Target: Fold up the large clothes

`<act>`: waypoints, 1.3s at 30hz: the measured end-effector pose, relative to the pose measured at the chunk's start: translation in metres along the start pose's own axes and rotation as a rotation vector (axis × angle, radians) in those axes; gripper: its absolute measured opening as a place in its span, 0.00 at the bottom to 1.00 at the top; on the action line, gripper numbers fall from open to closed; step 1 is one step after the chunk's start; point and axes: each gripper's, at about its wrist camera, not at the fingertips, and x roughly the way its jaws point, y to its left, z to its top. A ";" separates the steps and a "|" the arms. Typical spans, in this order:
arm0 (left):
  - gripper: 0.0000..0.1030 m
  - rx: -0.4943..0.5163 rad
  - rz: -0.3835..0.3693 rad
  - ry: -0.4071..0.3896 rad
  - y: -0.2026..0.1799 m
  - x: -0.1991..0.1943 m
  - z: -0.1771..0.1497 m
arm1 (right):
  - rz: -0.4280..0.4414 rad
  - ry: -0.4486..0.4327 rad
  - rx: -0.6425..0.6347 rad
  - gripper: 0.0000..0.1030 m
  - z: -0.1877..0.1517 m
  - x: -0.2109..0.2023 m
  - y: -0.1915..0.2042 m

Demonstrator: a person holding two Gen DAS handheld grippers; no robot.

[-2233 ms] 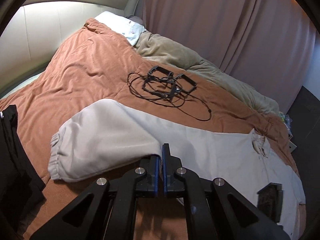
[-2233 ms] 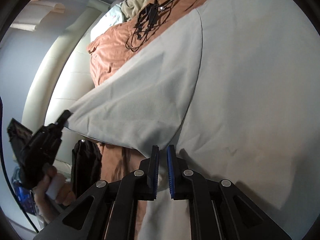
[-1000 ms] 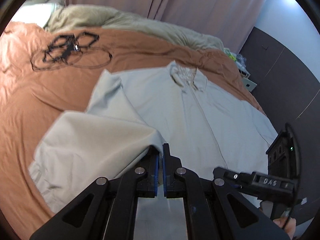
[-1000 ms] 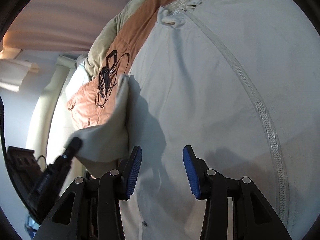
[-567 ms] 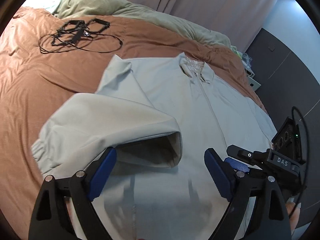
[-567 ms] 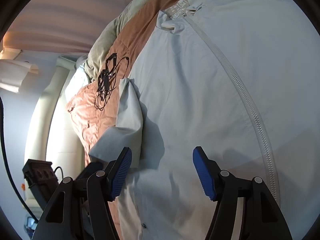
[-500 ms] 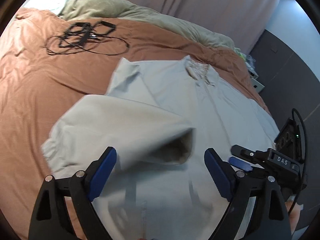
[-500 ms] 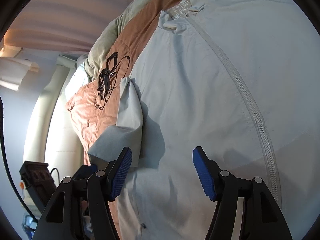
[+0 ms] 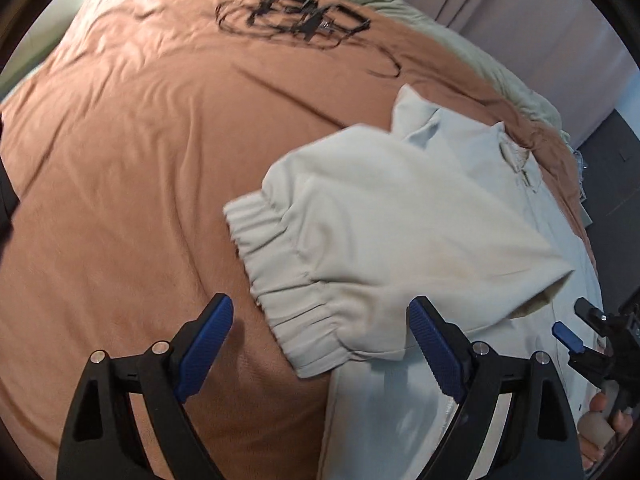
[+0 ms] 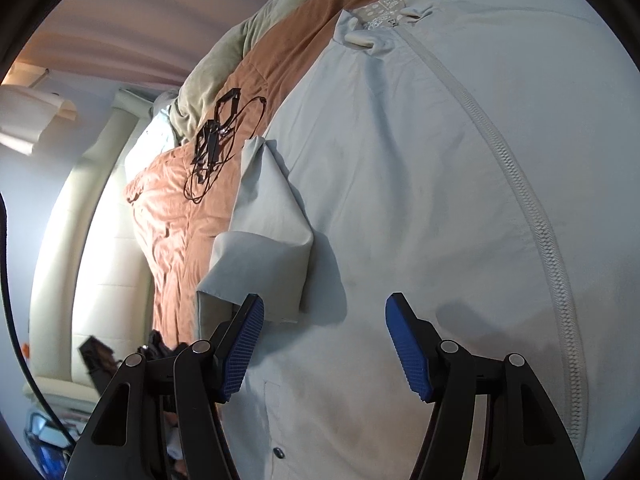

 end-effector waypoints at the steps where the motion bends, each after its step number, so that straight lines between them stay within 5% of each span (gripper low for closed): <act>1: 0.88 -0.016 -0.007 0.010 0.004 0.006 -0.001 | 0.000 0.003 0.001 0.62 0.000 0.001 0.000; 3: 0.87 -0.041 -0.015 0.019 0.008 0.015 -0.002 | 0.002 0.008 0.004 0.62 0.001 0.004 0.001; 9: 0.32 -0.016 -0.017 -0.021 -0.005 0.013 0.003 | 0.013 0.001 0.015 0.62 0.003 0.003 0.002; 13: 0.29 0.072 0.023 -0.110 -0.026 -0.016 0.014 | 0.021 -0.010 0.037 0.62 0.004 -0.003 -0.005; 24: 0.23 0.253 -0.090 -0.285 -0.139 -0.108 0.048 | 0.039 -0.099 0.092 0.62 0.015 -0.044 -0.028; 28: 0.23 0.312 -0.154 -0.290 -0.186 -0.117 0.054 | 0.061 -0.137 0.138 0.72 0.022 -0.064 -0.042; 39: 0.22 0.433 -0.295 -0.203 -0.280 -0.081 0.045 | 0.098 -0.252 0.263 0.73 0.036 -0.113 -0.084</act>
